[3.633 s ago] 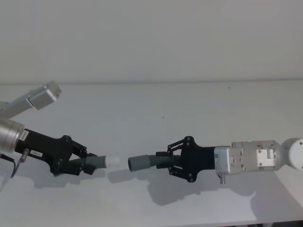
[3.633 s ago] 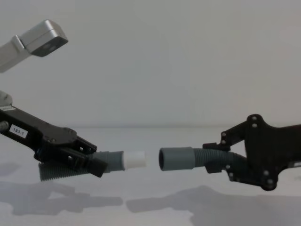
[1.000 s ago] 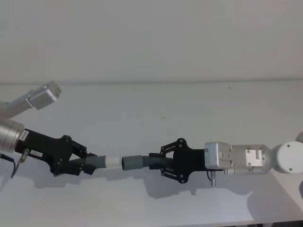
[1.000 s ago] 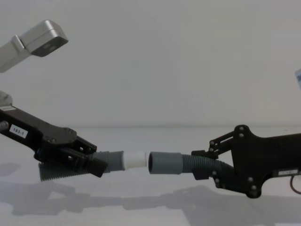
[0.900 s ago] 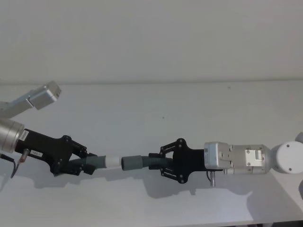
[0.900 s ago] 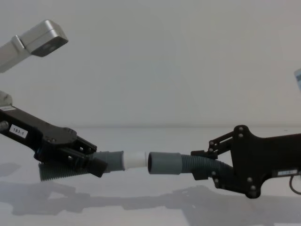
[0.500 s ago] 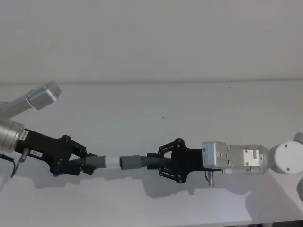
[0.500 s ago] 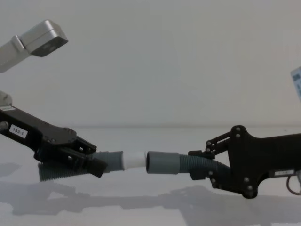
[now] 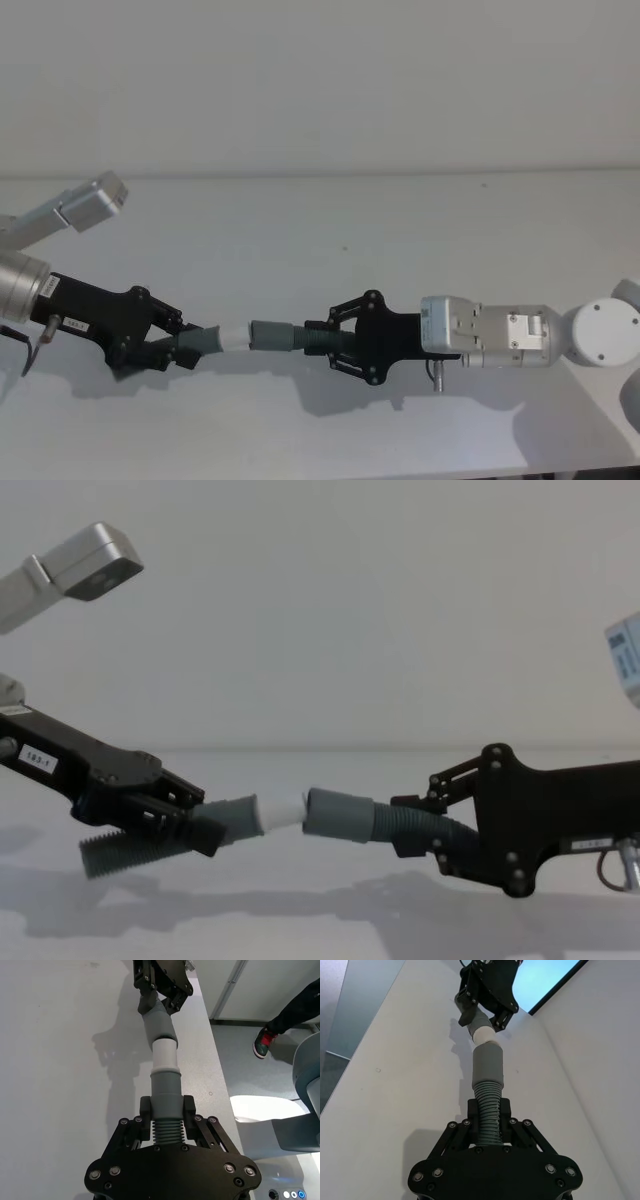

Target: Use both hands to pick up one end of the pipe from the table, align the ends, and insert them.

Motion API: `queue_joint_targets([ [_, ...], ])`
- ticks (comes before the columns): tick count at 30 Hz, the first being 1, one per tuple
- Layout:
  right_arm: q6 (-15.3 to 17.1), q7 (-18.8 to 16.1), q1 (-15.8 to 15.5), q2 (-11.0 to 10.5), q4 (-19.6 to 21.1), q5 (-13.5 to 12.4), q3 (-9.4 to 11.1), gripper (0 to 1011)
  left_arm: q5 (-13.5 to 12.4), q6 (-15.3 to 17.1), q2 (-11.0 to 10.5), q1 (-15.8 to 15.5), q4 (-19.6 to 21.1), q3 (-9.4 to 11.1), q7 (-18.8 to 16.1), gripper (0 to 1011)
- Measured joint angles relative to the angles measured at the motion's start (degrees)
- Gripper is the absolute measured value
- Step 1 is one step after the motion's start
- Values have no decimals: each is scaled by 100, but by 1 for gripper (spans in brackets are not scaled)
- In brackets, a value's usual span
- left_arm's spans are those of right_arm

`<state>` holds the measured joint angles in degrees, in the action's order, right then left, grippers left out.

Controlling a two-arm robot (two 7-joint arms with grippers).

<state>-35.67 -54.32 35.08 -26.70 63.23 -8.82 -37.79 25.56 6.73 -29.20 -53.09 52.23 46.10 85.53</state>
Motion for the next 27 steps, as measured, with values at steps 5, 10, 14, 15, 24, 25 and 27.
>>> queue_joint_targets([
  [5, -2, 22, 14, 24, -18, -16, -15, 214, 3, 0, 13, 0, 3, 2, 1, 339],
  [10, -3, 50, 27, 33, -32, -35, -33, 214, 3, 0, 11, 0, 3, 2, 1, 339],
  [14, -2, 63, 34, 35, -39, -51, -46, 214, 3, 0, 9, 0, 3, 1, 1, 339],
  [15, -2, 65, 37, 35, -40, -54, -49, 214, 3, 0, 9, 0, 3, 1, 1, 339],
  [24, 2, 77, 60, 28, -49, -90, -85, 214, 1, 0, 7, 0, 0, 0, 1, 339],
  [25, 3, 77, 63, 25, -49, -93, -91, 214, 1, 0, 7, 0, 0, 0, 1, 339],
  [27, 3, 73, 71, 19, -50, -105, -100, 214, 1, 0, 7, 0, 0, 0, 1, 339],
])
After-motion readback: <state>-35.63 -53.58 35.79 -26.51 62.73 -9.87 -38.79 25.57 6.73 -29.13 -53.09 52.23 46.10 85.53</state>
